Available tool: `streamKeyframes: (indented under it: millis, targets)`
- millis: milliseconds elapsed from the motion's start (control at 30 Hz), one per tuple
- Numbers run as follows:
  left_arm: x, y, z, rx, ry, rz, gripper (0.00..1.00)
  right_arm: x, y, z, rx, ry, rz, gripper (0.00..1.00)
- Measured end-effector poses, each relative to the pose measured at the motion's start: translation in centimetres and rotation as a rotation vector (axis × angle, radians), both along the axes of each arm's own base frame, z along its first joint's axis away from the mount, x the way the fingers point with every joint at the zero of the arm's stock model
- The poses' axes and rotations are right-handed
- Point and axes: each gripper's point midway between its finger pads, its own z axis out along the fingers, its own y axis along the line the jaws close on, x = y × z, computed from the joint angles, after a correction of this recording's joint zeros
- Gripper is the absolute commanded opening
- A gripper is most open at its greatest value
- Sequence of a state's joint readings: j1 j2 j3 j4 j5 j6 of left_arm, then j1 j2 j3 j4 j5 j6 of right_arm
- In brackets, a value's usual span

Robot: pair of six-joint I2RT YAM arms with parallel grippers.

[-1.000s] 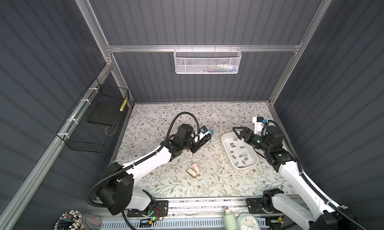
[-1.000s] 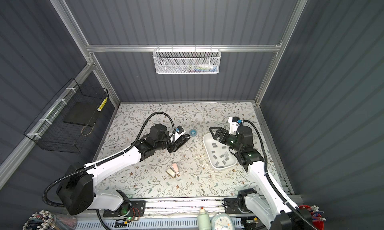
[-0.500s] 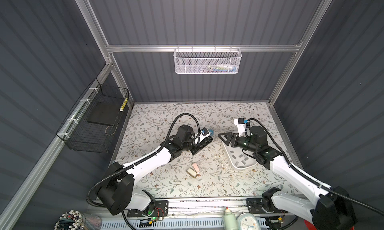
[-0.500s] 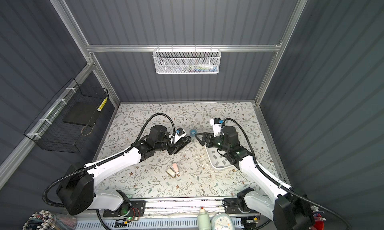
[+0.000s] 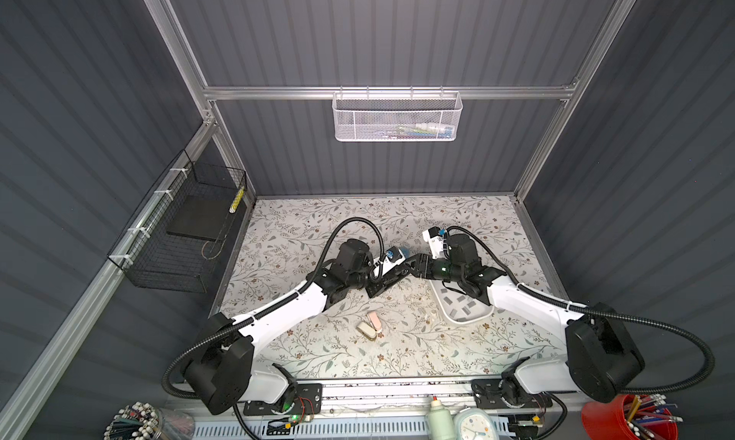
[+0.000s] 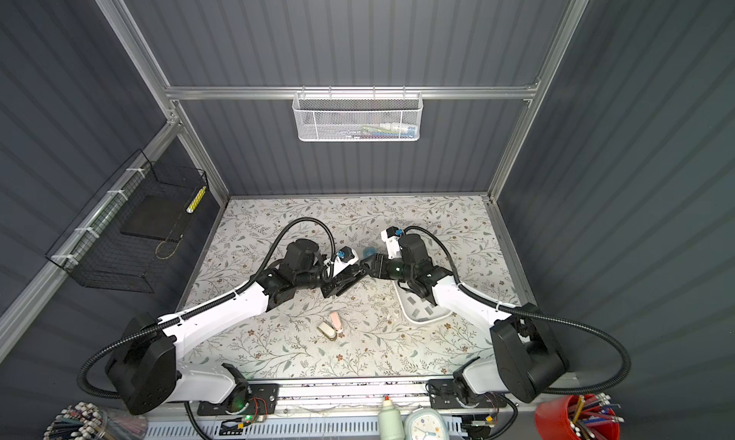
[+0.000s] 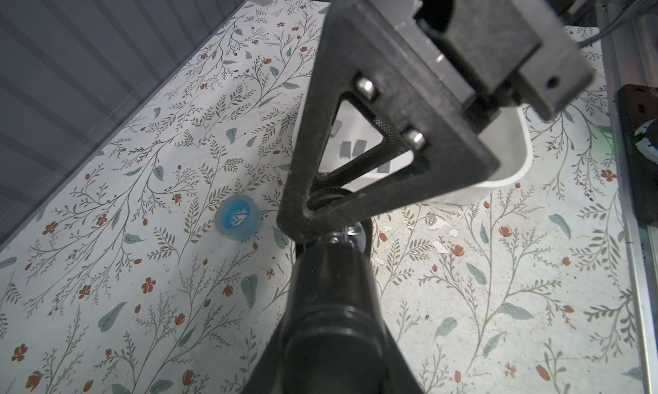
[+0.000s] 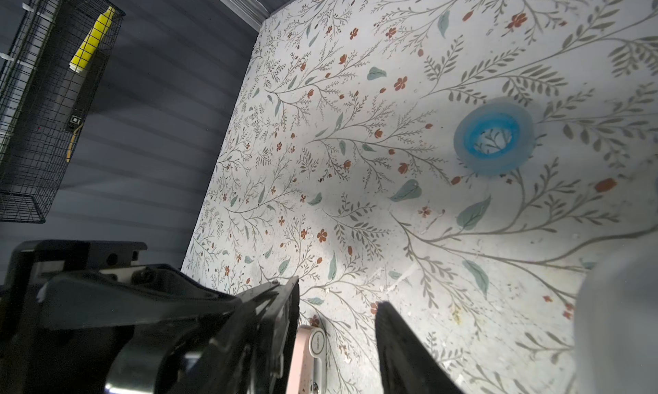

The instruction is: Load the staples into the stapler

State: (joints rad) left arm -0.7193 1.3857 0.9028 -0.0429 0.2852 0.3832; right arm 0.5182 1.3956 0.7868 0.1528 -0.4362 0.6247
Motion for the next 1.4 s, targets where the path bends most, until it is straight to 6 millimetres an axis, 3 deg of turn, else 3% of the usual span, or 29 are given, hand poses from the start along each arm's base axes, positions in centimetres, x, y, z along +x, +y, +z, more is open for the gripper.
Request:
streamKeyframes:
  millis: [533, 1133, 1233, 1400]
  targets:
    - [0.4, 0.3, -0.2, 0.02, -0.013, 0.033, 0.0, -0.2, 0.3, 0.1, 0.009, 0.008, 0.006, 0.43]
    - [0.9, 0.7, -0.3, 0.034, -0.017, 0.069, 0.0, -1.2, 1.3, 0.1, 0.025, 0.034, 0.049, 0.4]
    - [0.9, 0.7, -0.3, 0.033, -0.018, 0.069, 0.0, -1.2, 1.6, 0.1, 0.023, 0.035, 0.053, 0.34]
    - [0.9, 0.7, -0.3, 0.033, -0.018, 0.069, 0.0, -1.2, 1.6, 0.0, 0.021, 0.037, 0.055, 0.15]
